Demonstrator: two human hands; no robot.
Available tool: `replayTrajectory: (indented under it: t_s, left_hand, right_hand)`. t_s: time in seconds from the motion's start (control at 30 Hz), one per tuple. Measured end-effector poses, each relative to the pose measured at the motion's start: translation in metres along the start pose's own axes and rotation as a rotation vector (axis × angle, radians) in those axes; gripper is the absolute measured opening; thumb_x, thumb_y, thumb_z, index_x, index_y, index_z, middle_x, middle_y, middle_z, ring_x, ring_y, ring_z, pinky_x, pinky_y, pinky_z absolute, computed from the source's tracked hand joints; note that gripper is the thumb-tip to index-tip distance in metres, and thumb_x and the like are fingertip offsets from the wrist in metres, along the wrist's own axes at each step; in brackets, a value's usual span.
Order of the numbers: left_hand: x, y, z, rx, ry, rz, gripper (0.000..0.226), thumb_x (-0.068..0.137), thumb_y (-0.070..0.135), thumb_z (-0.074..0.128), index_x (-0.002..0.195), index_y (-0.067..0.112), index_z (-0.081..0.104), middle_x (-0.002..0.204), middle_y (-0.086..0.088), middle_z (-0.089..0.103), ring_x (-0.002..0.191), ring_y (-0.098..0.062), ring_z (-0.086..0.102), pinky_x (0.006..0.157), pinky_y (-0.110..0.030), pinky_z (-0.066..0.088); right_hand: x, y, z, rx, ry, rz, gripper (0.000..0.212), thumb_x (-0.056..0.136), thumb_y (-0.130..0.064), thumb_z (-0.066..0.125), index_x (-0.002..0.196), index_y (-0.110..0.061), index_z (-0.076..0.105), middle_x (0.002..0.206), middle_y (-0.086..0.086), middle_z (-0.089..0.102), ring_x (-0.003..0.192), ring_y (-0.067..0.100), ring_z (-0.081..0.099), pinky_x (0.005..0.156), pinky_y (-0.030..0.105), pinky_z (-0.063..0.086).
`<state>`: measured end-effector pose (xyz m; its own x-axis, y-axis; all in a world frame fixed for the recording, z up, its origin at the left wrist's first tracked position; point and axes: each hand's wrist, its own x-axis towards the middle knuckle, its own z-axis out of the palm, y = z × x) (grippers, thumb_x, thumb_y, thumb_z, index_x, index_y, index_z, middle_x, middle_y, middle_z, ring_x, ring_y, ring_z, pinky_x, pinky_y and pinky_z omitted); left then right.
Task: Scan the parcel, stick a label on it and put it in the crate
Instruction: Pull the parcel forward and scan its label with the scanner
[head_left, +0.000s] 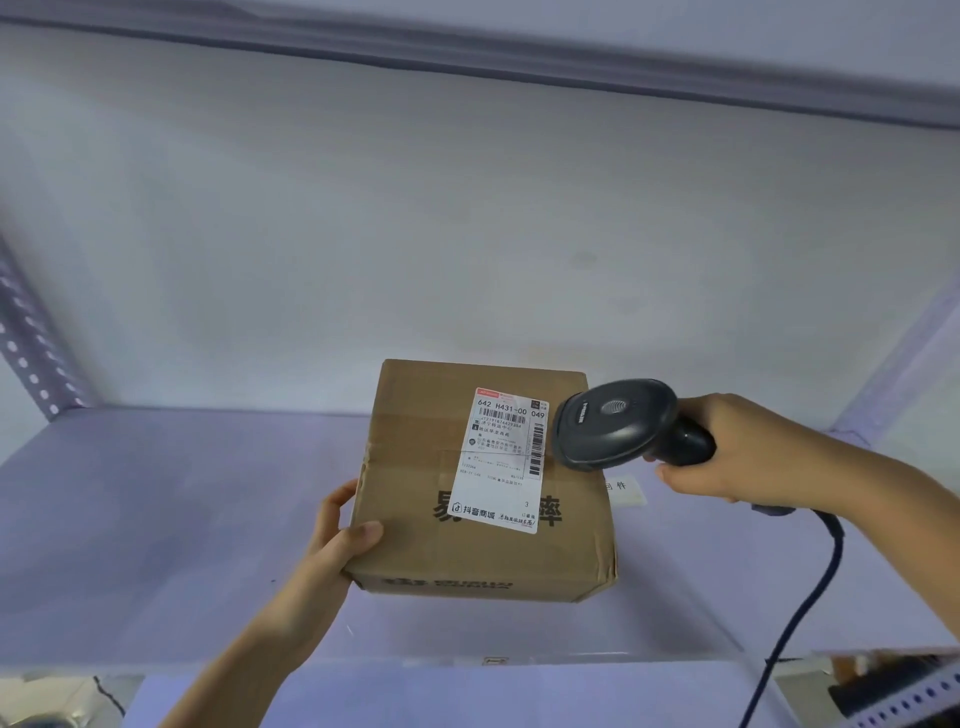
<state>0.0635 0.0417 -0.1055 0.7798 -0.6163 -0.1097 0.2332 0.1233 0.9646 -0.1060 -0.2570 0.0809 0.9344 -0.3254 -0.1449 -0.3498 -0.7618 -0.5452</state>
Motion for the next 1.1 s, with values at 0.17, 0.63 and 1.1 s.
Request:
replayTrajectory:
  t_s: [0.17,0.63,1.1]
  left_hand:
    - [-0.001,0.001,0.001,0.010,-0.008,0.008,0.078,0.061,0.049,0.068,0.132,0.032,0.040,0.109,0.008,0.072,0.111,-0.025,0.061,0.101,-0.059,0.039]
    - [0.000,-0.002,-0.001,0.003,0.012,-0.009,0.075,0.059,0.049,0.068,0.129,0.035,0.043,0.107,0.004,0.073,0.118,-0.035,0.056,0.105,-0.062,0.033]
    - [0.001,-0.004,-0.002,0.006,0.021,-0.012,0.073,0.060,0.049,0.067,0.128,0.037,0.044,0.108,0.001,0.072,0.118,-0.038,0.055,0.104,-0.063,0.033]
  right_hand:
    - [0.004,-0.001,0.006,-0.023,-0.018,-0.003,0.031,0.077,-0.014,0.060,0.077,-0.045,0.062,0.048,-0.016,0.054,0.039,0.014,0.037,0.036,0.022,0.031]
    - [0.009,0.000,0.011,-0.109,-0.036,-0.003,0.040,0.079,-0.012,0.058,0.056,-0.045,0.054,0.043,-0.017,0.046,0.039,0.007,0.030,0.044,0.028,0.031]
    - [0.011,0.006,0.013,-0.002,-0.028,0.019,0.034,0.079,-0.013,0.059,0.073,-0.046,0.061,0.045,-0.017,0.051,0.037,0.009,0.034,0.038,0.023,0.031]
